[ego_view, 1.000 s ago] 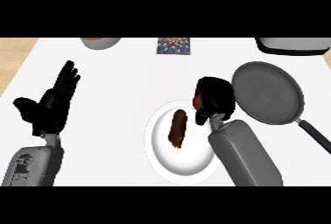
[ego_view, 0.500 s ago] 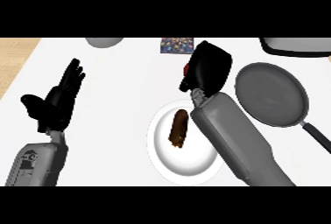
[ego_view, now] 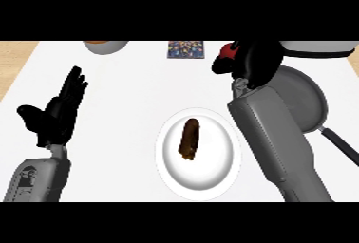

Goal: Pick the tomato from the plate and place it in the pan

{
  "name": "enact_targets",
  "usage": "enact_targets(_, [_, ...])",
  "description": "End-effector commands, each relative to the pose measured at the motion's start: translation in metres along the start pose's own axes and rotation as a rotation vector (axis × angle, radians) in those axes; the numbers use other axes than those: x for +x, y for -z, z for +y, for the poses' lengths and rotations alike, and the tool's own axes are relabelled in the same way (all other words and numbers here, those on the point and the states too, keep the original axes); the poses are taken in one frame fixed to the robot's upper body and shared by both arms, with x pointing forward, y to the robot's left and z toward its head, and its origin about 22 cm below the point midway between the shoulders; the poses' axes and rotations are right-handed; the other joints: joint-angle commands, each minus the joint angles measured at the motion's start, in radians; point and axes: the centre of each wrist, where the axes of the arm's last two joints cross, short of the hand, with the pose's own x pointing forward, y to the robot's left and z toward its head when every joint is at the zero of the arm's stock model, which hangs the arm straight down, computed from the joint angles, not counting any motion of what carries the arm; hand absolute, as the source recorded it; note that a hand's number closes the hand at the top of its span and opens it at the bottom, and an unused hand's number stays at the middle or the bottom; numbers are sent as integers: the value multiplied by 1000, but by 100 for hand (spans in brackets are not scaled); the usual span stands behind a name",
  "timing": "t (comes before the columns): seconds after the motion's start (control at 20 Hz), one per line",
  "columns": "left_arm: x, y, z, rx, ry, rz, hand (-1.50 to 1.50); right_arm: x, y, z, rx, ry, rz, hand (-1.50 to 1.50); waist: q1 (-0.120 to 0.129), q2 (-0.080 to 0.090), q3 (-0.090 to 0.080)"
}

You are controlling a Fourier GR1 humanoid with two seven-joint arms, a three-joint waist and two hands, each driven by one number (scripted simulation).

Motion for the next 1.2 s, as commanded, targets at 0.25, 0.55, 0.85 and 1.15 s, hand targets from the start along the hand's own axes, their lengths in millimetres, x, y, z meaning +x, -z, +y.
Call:
enact_targets(0.25, [3,-4,19,2,6,-4,0,-115,65,19,-105,-32,172,150,-7,1,0])
enact_targets(0.55, [7,-2,5,-7,-3,-4,0,-199,112,11,-182,-207,217,150,0,4,1])
enact_targets(0.85, [-1,10,1,-12,-5,-7,0,-250,122,29,-184,-169,248,150,8,12,2])
enact_targets(1.15, [15,9,1,-19,1,-8,0,-263,127,33,-50,-22,340,-150,21,12,4])
